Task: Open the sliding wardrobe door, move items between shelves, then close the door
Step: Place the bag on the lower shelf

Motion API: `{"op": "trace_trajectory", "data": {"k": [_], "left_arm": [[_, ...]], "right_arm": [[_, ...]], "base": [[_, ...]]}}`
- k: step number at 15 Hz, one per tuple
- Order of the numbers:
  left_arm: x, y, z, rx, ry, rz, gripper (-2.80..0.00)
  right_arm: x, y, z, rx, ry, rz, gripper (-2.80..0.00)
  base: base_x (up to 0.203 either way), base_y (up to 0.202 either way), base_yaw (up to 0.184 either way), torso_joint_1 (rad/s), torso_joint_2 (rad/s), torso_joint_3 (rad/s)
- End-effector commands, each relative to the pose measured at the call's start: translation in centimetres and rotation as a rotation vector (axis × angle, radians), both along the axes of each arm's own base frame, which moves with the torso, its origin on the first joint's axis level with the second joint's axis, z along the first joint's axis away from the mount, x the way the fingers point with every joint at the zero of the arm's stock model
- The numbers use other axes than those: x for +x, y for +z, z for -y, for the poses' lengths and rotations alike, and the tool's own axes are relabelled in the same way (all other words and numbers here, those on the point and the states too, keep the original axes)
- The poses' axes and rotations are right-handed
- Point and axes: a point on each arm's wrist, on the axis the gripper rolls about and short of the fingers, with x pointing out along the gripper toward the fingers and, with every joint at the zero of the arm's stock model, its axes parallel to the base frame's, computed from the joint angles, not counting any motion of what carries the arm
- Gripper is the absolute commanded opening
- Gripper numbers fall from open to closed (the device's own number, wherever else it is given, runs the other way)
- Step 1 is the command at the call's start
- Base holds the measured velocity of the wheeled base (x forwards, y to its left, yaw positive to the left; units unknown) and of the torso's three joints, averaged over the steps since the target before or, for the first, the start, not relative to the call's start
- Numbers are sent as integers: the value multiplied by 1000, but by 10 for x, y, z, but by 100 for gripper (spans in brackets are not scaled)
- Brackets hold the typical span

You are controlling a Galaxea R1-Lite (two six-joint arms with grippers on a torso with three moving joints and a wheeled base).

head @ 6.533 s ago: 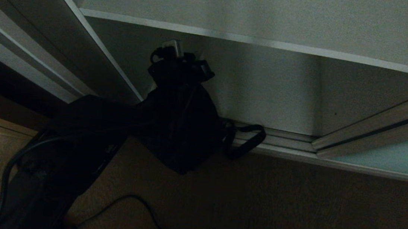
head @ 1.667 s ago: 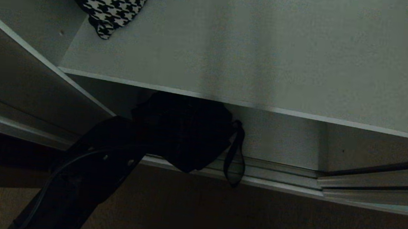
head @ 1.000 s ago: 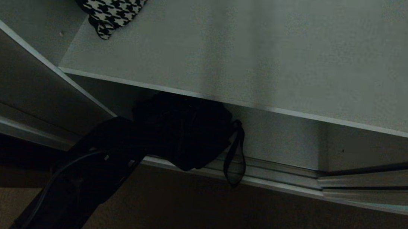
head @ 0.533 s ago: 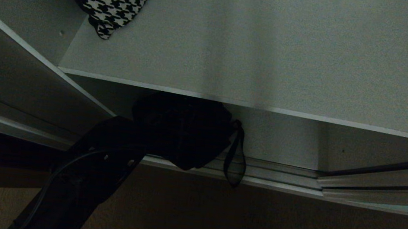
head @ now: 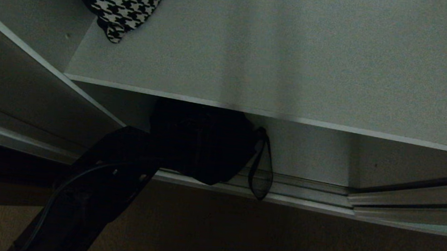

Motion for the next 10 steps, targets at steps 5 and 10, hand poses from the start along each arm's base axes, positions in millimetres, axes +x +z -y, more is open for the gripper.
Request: {"op": "trace_trajectory", "data": {"k": [5,10], "left_arm": [[2,-3,-2,9,1,7,0],[6,-17,0,115,-26,29,0]], "right_arm": [[0,0,0,0,0,3,-280],[0,0,0,-2,0,3,-280]], "base": [[0,0,0,0,0,0],[0,0,0,0,0,0]]}}
